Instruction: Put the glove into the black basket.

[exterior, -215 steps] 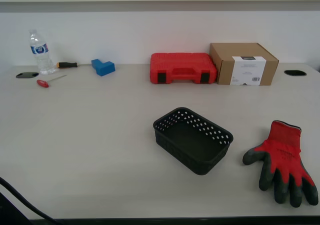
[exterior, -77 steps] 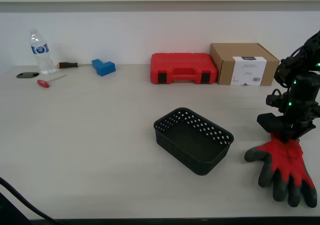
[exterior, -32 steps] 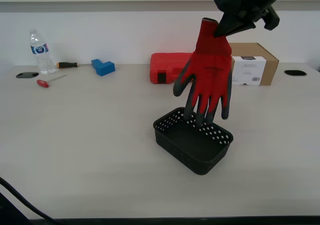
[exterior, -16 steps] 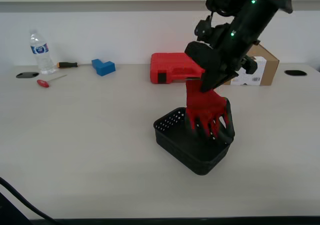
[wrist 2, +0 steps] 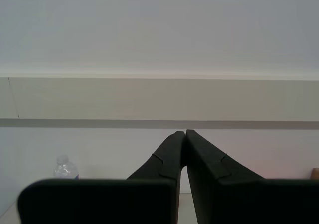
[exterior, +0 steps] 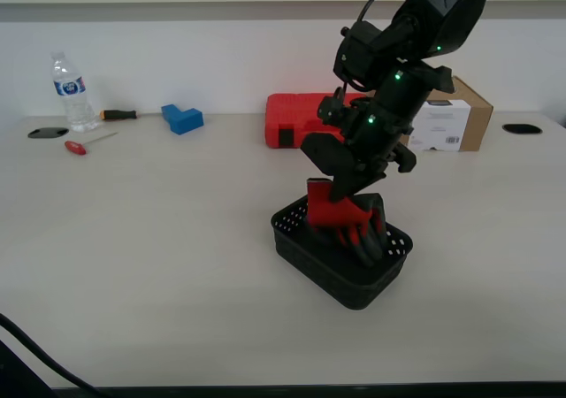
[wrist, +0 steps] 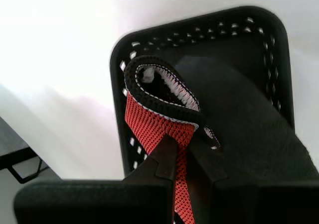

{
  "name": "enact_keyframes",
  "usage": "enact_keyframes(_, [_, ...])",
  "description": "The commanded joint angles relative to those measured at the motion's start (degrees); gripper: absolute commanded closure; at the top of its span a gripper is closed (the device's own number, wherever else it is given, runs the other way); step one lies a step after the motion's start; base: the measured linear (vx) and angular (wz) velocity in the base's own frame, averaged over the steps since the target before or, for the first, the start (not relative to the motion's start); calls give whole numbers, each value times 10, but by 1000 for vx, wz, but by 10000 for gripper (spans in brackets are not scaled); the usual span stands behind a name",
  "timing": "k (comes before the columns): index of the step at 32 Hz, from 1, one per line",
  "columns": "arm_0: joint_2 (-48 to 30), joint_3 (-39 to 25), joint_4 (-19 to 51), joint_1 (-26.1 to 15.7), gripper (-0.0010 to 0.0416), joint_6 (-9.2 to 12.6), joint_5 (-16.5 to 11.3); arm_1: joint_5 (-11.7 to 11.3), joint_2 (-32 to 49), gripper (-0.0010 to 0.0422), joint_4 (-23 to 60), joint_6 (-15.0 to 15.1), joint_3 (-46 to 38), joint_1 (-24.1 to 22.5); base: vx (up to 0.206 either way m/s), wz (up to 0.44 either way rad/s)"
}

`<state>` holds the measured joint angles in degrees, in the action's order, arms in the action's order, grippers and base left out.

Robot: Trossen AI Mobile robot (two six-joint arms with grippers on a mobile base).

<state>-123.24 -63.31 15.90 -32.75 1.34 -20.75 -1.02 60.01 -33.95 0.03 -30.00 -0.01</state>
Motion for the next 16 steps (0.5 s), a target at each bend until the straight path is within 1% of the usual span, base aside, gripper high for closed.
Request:
enact_keyframes(1, [-1,-5,5,0,406,3,4,0,0,412,-2,0,0,0,0,0])
enact_keyframes(4, [-1,-8,5,-1,401,17,-6,0,0,412,-2,0,0,0,0,0])
enact_keyframes(5, [-1,-8,4,-1,388,22,-12,0,0,412,-2,0,0,0,0,0])
enact_keyframes(6, [-1,-8,5,-1,361,21,-16,0,0,412,-3,0,0,0,0,0])
enact_keyframes(7, [-1,-7,5,-1,347,21,-17,0,0,412,-3,0,0,0,0,0])
enact_keyframes(8, [-1,-7,5,-1,313,21,-16,0,0,412,-2,0,0,0,0,0])
enact_keyframes(9, [-1,-7,5,-1,272,1,-15,0,0,412,-3,0,0,0,0,0])
enact_keyframes(10, [-1,-7,5,-1,262,-8,-16,0,0,412,-3,0,0,0,0,0])
enact_keyframes(11, [1,-7,4,-2,244,-18,-17,0,0,412,-2,0,0,0,0,0])
enact_keyframes(14, [8,-7,-6,-2,225,-17,-17,0,0,412,-2,0,0,0,0,0])
enact_keyframes(16, [12,-7,-13,-2,221,-17,-17,0,0,412,-2,0,0,0,0,0])
